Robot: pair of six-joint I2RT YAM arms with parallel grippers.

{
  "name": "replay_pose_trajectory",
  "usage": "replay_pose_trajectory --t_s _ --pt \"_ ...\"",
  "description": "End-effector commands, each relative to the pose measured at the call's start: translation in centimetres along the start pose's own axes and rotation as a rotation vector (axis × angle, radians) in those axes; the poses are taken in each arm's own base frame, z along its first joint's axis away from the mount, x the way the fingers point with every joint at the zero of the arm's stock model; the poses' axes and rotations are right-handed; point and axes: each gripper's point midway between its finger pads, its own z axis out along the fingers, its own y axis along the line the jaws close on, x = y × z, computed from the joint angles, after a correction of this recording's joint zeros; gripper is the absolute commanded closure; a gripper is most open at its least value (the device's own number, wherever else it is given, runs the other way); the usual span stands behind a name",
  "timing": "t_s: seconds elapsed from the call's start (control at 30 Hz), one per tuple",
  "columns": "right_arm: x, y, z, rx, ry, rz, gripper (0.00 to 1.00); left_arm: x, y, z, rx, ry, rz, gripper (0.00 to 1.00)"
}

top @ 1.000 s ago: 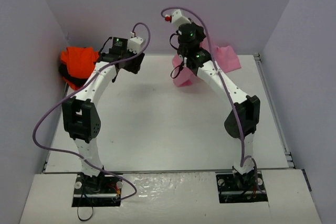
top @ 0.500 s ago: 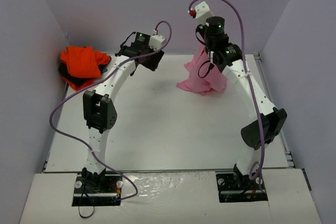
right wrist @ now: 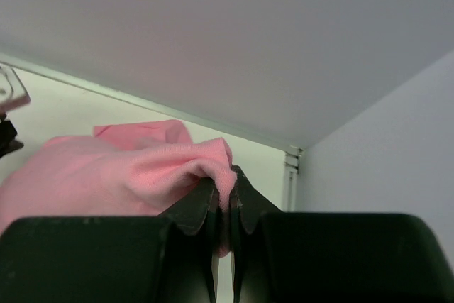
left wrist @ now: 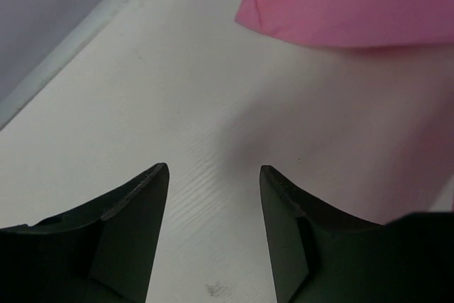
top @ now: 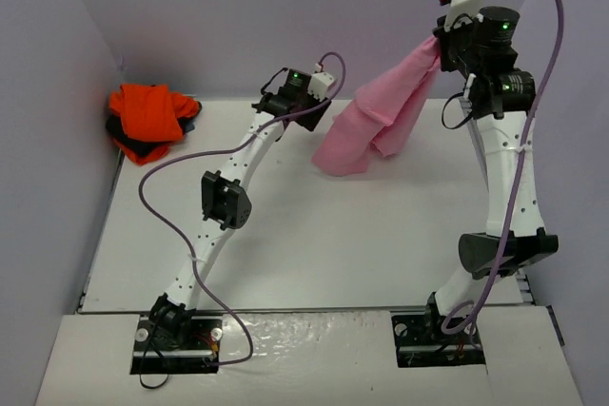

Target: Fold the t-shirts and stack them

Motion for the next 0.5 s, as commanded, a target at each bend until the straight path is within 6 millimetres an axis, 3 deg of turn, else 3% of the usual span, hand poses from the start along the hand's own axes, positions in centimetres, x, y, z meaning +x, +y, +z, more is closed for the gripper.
replay_pose_trajectory --t_s 0.0,0.27,0.47 --pt "-6.7 -3.3 -6.9 0.117 -0.197 -0.02 1.0 -4.4 -2.8 -2.3 0.033 -0.102 0.031 0.49" --pt "-6.2 -4.7 -9.6 0.172 -0.188 -0.038 1.0 -4.2 -3.9 -1.6 0.053 -0.102 0.077 0.49" --pt "-5.5 -3.5 -9.2 0.091 -0.18 -0.043 0.99 -5.2 -4.6 -1.5 0.08 -0.143 0.092 0.49"
